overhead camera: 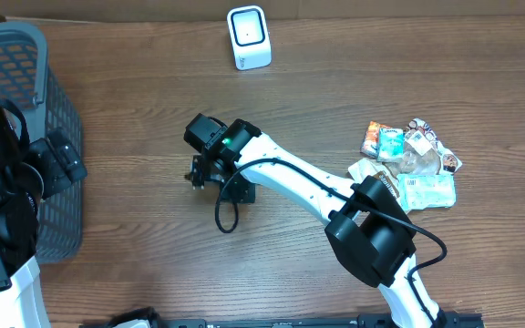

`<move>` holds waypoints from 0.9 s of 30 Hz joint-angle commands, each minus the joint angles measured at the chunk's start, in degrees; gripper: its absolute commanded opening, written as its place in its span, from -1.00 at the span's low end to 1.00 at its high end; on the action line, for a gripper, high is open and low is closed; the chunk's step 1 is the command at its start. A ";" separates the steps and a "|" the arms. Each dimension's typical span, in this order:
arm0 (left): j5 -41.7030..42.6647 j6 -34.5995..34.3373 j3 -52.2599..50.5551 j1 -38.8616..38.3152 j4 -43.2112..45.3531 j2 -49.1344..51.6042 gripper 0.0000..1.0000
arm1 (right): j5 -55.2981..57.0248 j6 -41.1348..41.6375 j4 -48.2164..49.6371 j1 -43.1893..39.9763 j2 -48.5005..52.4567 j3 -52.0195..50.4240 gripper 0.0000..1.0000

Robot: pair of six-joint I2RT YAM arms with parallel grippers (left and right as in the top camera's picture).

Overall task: Scan the item barcode
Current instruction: 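Adjust and regrip the green-lidded jar with the right gripper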

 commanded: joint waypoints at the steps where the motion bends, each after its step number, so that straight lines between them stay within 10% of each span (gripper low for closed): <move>1: -0.57 -1.20 1.07 0.24 0.04 -0.13 0.99 | 1.01 -18.53 -0.07 -0.26 -2.10 -0.39 0.39; 14: -0.57 -1.20 1.09 0.26 0.04 -0.13 1.00 | -6.25 -23.67 -5.84 0.35 -2.12 0.61 0.33; 18: -0.57 -1.20 1.07 0.26 0.04 -0.13 0.98 | -9.88 -13.22 -5.84 0.46 -2.16 3.23 0.97; 27: -0.57 -1.20 1.07 0.24 0.04 -0.13 1.00 | -10.03 20.72 -9.73 0.20 -2.19 9.07 1.00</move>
